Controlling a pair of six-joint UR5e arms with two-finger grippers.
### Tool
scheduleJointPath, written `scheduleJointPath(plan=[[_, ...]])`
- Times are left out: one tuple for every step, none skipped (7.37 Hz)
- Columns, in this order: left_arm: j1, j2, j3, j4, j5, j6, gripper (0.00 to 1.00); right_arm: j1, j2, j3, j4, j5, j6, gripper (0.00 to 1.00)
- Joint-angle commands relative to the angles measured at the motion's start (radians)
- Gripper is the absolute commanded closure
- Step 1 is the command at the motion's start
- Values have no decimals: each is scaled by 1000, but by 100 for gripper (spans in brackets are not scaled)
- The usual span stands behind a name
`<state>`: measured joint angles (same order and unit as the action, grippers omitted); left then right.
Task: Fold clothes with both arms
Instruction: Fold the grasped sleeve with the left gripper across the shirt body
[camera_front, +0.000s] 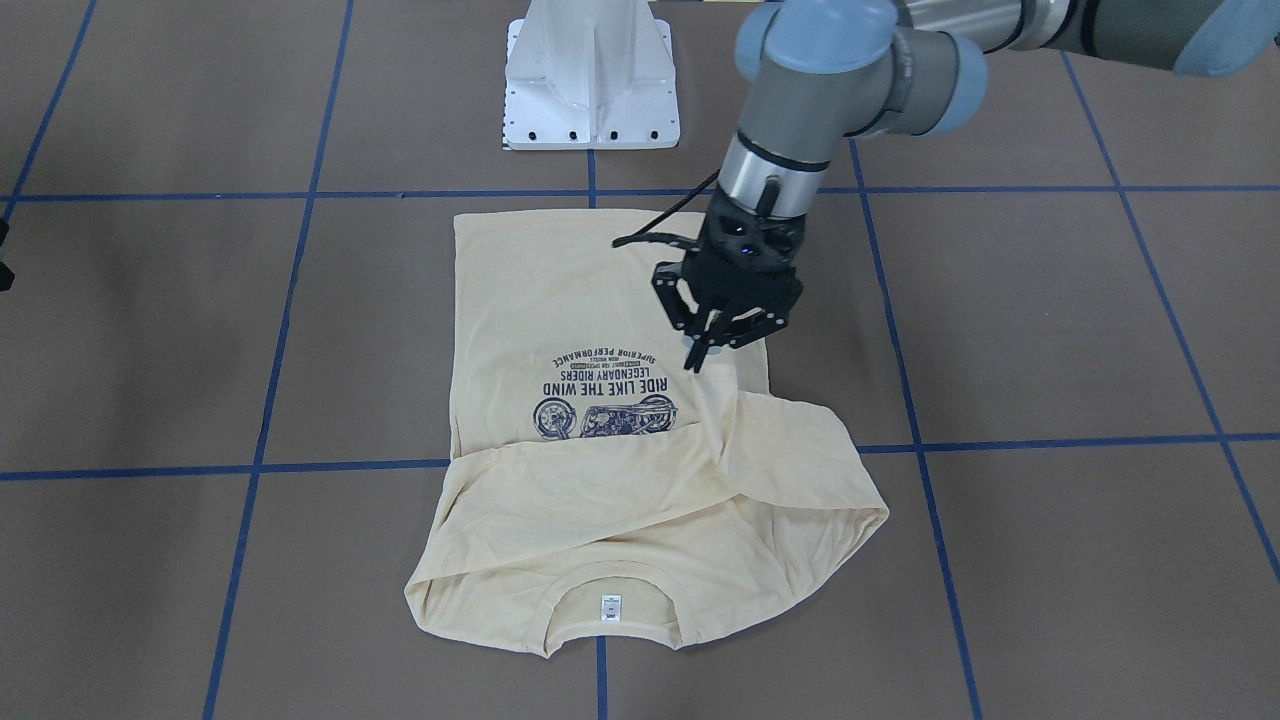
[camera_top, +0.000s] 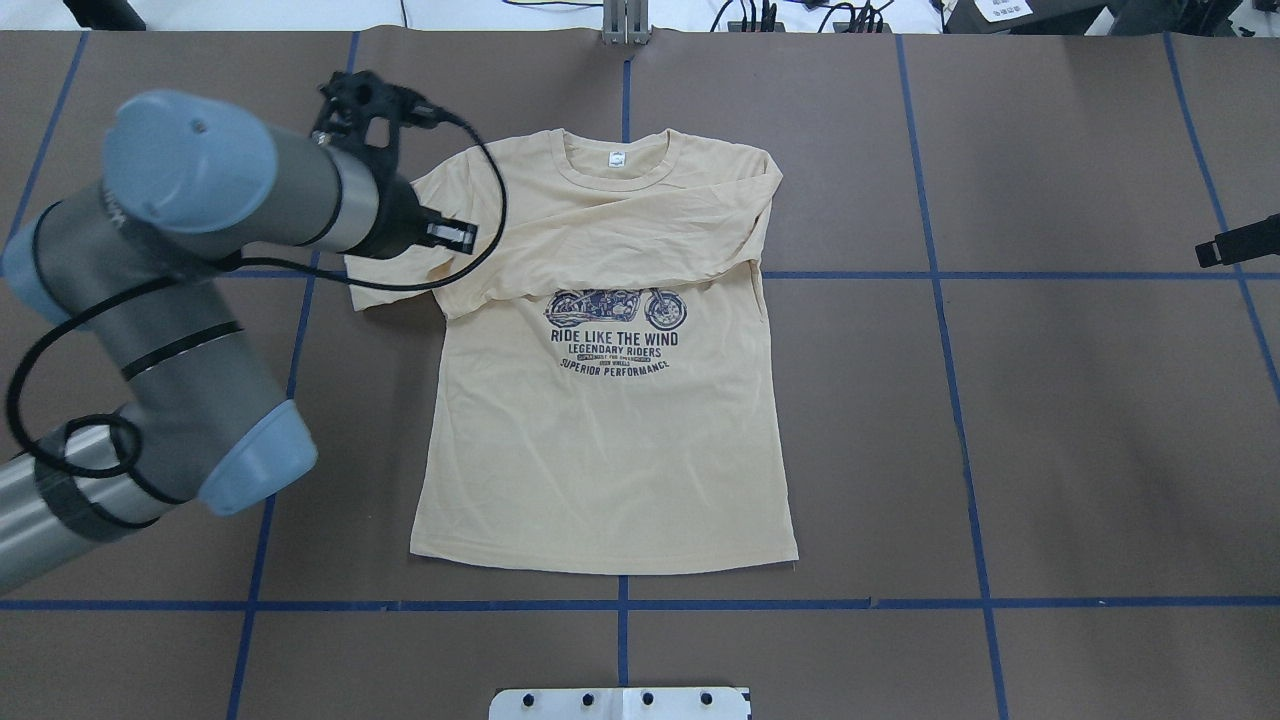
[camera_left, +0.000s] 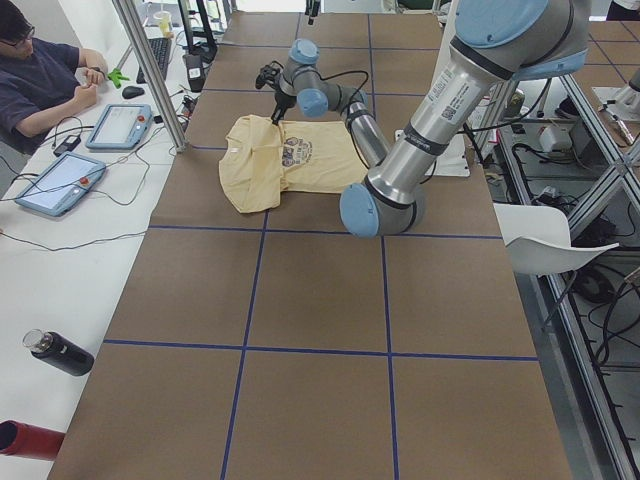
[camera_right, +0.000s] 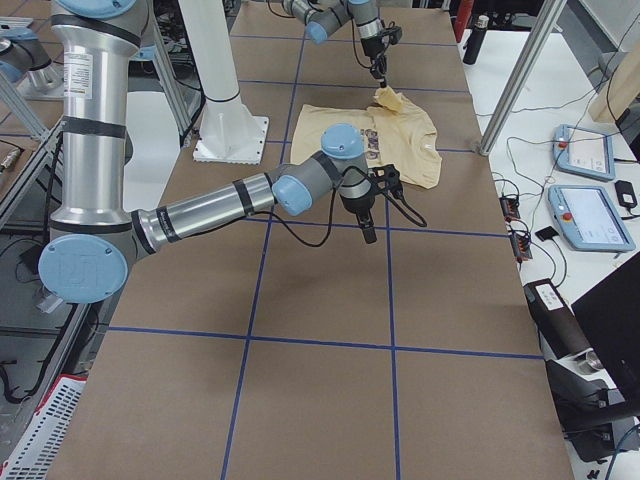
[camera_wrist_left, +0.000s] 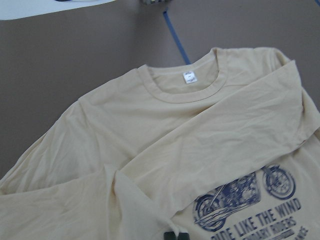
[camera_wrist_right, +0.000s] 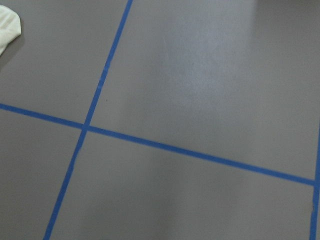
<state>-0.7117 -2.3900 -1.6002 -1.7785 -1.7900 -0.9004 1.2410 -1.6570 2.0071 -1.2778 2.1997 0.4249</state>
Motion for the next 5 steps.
scheduleJointPath(plan=[[1, -420, 533, -1, 59, -151, 100, 0, 0, -4, 0, 0, 2, 0], [4, -514, 710, -71, 61, -249, 100, 0, 2, -5, 0, 0, 2, 1], [11, -546, 794, -94, 63, -323, 100, 0, 2, -8, 0, 0, 0, 0], [15, -543, 795, -120, 61, -436, 1, 0, 5, -14, 0, 0, 0, 0], [37, -537, 796, -242, 82, -495, 0, -1, 6, -16, 0, 0, 0, 0]])
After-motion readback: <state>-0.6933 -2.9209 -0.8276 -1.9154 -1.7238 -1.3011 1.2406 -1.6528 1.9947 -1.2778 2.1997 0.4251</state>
